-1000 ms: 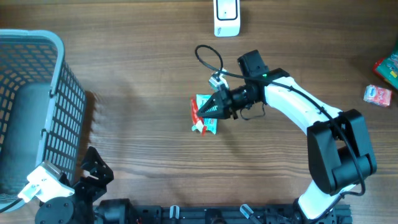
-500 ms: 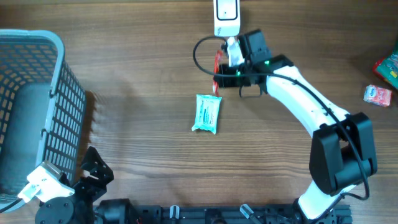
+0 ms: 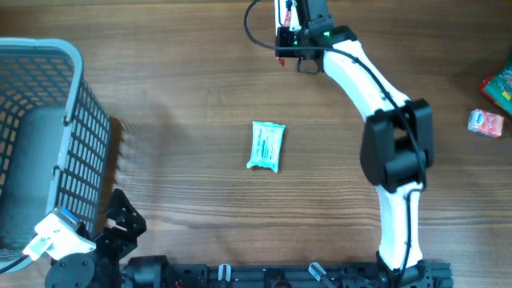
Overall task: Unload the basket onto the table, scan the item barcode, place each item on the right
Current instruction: 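Hold the Nescafe sachet in front of the white scanner, then carry the sachet to the right edge and release it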
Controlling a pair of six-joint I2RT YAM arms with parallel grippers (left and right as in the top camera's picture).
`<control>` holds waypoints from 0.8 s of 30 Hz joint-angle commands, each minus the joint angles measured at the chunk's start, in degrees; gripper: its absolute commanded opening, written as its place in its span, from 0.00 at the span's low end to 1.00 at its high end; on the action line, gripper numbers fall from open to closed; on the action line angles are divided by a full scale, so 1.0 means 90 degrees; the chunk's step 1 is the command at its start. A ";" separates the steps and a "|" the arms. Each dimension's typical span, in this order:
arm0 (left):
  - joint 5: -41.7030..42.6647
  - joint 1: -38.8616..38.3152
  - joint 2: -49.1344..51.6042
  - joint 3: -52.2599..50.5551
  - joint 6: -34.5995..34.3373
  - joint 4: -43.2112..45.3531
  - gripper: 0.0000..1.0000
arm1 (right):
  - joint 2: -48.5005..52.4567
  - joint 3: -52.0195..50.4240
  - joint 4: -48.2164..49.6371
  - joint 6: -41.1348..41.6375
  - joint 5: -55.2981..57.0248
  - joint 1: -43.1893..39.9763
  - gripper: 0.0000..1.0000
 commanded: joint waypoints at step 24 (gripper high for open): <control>-0.0039 0.0039 -0.0036 0.0000 0.0049 0.0012 1.00 | -0.1535 0.0294 -0.3551 -0.0194 0.1098 -0.2081 0.04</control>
